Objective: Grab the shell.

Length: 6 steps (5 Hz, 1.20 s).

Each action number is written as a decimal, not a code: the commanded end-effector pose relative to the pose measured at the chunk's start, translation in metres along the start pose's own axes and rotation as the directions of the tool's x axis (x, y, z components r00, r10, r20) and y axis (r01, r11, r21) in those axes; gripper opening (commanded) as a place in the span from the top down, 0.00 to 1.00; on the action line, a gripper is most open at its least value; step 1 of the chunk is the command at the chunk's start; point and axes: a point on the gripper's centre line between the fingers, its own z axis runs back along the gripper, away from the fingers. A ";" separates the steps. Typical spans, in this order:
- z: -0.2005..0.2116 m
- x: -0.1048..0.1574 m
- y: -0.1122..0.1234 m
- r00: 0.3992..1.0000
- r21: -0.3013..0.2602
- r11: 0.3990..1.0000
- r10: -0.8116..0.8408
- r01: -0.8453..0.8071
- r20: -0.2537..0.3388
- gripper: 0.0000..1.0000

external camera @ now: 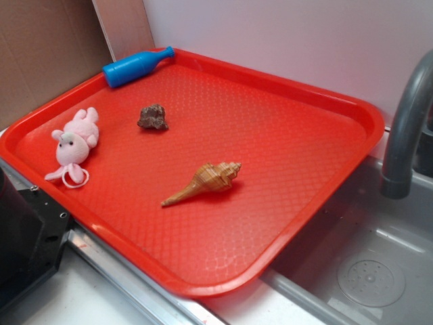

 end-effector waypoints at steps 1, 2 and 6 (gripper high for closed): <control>0.000 0.000 0.000 1.000 0.000 1.000 0.000 0.000 0.000 0.00; -0.048 0.043 -0.036 0.953 -0.028 0.967 -0.243 0.252 0.182 0.00; -0.085 0.059 -0.060 0.865 -0.006 0.873 -0.482 0.487 0.139 0.00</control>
